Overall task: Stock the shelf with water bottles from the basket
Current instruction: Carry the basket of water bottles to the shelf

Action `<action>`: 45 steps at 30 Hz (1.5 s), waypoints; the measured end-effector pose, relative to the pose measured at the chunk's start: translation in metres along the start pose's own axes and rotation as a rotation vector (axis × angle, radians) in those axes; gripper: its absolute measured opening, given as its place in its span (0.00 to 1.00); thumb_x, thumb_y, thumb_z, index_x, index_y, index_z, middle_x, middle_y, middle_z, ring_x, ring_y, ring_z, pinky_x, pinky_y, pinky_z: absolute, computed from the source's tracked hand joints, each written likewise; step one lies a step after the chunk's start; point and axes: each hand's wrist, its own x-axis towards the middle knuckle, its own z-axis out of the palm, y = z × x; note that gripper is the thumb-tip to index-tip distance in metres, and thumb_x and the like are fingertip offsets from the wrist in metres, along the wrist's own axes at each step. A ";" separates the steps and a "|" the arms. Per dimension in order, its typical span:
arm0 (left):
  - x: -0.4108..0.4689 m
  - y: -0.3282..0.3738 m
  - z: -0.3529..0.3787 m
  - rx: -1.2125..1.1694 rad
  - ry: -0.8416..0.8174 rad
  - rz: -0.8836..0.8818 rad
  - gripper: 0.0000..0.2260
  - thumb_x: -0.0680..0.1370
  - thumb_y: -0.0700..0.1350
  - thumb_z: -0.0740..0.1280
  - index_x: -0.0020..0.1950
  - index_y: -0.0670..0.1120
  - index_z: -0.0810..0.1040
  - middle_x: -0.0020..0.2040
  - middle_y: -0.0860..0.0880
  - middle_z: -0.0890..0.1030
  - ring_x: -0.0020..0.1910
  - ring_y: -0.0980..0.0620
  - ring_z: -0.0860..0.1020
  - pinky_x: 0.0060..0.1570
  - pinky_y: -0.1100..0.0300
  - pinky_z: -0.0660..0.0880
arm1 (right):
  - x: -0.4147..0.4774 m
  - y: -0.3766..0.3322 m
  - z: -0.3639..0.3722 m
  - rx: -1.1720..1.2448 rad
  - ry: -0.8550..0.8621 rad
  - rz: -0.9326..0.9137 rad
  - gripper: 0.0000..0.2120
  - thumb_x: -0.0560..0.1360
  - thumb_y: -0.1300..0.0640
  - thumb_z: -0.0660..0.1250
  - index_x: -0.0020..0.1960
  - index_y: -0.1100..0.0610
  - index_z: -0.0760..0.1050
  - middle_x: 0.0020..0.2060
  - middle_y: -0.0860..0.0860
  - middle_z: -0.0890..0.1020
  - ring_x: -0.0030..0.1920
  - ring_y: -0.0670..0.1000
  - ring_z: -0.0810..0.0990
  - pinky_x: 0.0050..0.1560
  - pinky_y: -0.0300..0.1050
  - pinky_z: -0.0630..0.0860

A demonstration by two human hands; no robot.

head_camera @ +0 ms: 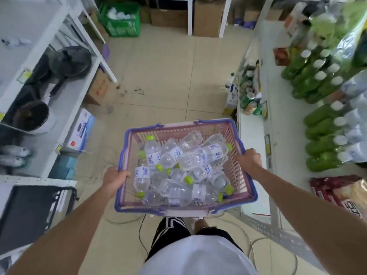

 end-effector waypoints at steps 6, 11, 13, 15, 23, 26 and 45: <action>0.117 0.121 0.002 0.150 -0.071 0.149 0.06 0.69 0.41 0.74 0.42 0.39 0.83 0.39 0.38 0.84 0.40 0.39 0.83 0.39 0.53 0.76 | 0.058 -0.051 0.000 0.087 0.060 0.123 0.13 0.74 0.52 0.69 0.47 0.64 0.78 0.37 0.56 0.78 0.35 0.55 0.78 0.36 0.47 0.77; 0.205 0.217 0.012 0.328 -0.195 0.252 0.07 0.71 0.42 0.74 0.44 0.38 0.83 0.42 0.37 0.84 0.43 0.39 0.82 0.40 0.54 0.74 | 0.098 -0.089 0.011 0.170 0.114 0.272 0.20 0.74 0.45 0.70 0.51 0.63 0.79 0.47 0.60 0.83 0.45 0.61 0.82 0.42 0.50 0.80; 0.232 0.256 0.016 0.403 -0.194 0.282 0.09 0.71 0.42 0.74 0.48 0.38 0.84 0.45 0.36 0.84 0.45 0.38 0.82 0.42 0.53 0.75 | 0.104 -0.099 0.013 0.217 0.132 0.326 0.19 0.75 0.44 0.69 0.50 0.62 0.77 0.47 0.60 0.82 0.44 0.60 0.81 0.41 0.48 0.76; 0.247 0.293 0.019 0.465 -0.222 0.305 0.11 0.71 0.42 0.74 0.50 0.36 0.84 0.46 0.36 0.85 0.45 0.37 0.82 0.44 0.51 0.78 | 0.105 -0.108 0.014 0.290 0.156 0.373 0.21 0.76 0.43 0.68 0.51 0.62 0.78 0.48 0.60 0.82 0.44 0.60 0.80 0.41 0.48 0.76; 0.269 0.405 0.067 0.731 -0.281 0.472 0.07 0.74 0.42 0.73 0.46 0.39 0.82 0.44 0.39 0.82 0.42 0.41 0.77 0.42 0.54 0.71 | 0.101 -0.114 0.028 0.482 0.143 0.577 0.13 0.78 0.54 0.69 0.45 0.65 0.77 0.37 0.59 0.80 0.33 0.52 0.76 0.38 0.48 0.75; 0.275 0.424 0.087 0.789 -0.309 0.496 0.08 0.75 0.43 0.72 0.49 0.39 0.82 0.45 0.40 0.81 0.43 0.42 0.77 0.43 0.55 0.71 | 0.116 -0.106 0.030 0.516 0.165 0.599 0.11 0.79 0.54 0.68 0.43 0.61 0.73 0.31 0.50 0.74 0.30 0.47 0.72 0.38 0.46 0.75; 0.343 0.428 0.321 1.222 -0.636 0.805 0.02 0.74 0.40 0.71 0.45 0.43 0.82 0.38 0.44 0.82 0.36 0.47 0.79 0.33 0.60 0.70 | 0.126 -0.025 0.275 0.784 0.261 1.158 0.19 0.77 0.55 0.71 0.30 0.55 0.71 0.31 0.58 0.79 0.41 0.61 0.82 0.41 0.47 0.70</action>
